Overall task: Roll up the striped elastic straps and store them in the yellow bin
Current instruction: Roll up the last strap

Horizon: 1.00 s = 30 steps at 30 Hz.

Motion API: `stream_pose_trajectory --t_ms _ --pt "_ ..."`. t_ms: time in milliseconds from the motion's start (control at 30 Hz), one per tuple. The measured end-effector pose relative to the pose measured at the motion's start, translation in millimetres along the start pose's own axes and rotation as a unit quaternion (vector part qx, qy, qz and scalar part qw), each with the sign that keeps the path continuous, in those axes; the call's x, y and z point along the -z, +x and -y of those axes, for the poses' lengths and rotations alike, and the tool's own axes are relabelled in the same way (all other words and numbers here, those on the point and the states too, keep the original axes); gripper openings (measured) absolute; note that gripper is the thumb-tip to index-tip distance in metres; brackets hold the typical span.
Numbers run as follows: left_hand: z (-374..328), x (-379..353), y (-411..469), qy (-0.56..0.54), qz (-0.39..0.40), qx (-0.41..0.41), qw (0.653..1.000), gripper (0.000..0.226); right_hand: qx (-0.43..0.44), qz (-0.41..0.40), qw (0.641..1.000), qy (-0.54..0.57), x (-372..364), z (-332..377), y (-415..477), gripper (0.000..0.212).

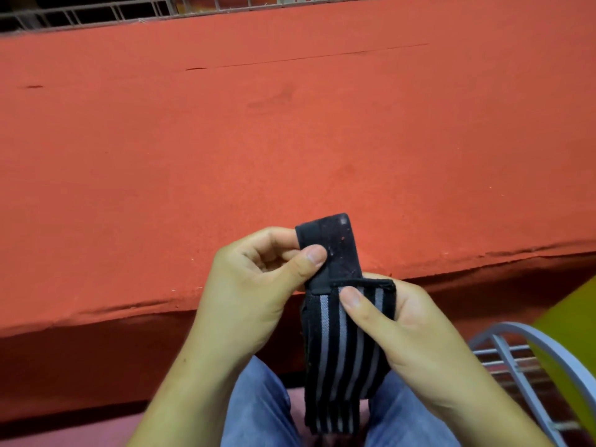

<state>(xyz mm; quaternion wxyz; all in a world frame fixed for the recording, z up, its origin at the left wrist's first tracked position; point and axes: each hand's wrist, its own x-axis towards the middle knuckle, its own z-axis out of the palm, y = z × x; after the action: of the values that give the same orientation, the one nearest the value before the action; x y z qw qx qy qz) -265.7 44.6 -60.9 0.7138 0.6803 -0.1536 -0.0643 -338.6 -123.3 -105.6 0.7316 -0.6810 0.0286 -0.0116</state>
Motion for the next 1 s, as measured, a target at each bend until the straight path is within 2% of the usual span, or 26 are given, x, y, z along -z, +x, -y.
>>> stream_pose_trajectory --t_ms 167,300,367,500,633,733,867,1000 --pt "5.3 -5.0 0.3 -0.013 0.0 0.007 1.0 0.014 0.023 -0.023 0.999 -0.035 0.8 0.2 0.6 0.03" --pt "6.1 -5.6 0.0 -0.003 0.0 -0.02 1.0 0.014 0.01 -0.04 0.999 -0.026 2.0 -3.2 0.7 0.052" --pt "7.7 -6.1 1.7 0.005 -0.016 -0.044 0.999 0.012 -0.019 -0.036 0.999 -0.002 1.0 -3.2 1.7 0.052" --pt "12.4 -6.3 2.9 0.054 -0.018 -0.07 0.996 0.027 -0.039 -0.027 0.999 0.01 -0.2 -1.5 0.8 0.036" --pt "12.6 -4.1 -0.6 0.079 0.023 -0.066 0.994 0.037 -0.043 -0.052 0.998 0.014 0.9 -4.4 -0.6 0.046" --pt "10.9 -2.9 -3.8 0.104 0.068 -0.067 0.99 0.027 -0.043 -0.063 0.997 0.029 1.6 -4.0 -0.1 0.055" --pt "12.7 -2.4 -5.0 0.106 0.078 -0.068 0.989 0.022 -0.035 -0.074 0.997 0.015 3.3 -5.3 1.2 0.064" --pt "16.5 -4.4 -2.7 0.089 0.052 -0.067 0.992 0.014 -0.028 -0.06 0.998 0.003 3.9 -4.9 0.5 0.048"
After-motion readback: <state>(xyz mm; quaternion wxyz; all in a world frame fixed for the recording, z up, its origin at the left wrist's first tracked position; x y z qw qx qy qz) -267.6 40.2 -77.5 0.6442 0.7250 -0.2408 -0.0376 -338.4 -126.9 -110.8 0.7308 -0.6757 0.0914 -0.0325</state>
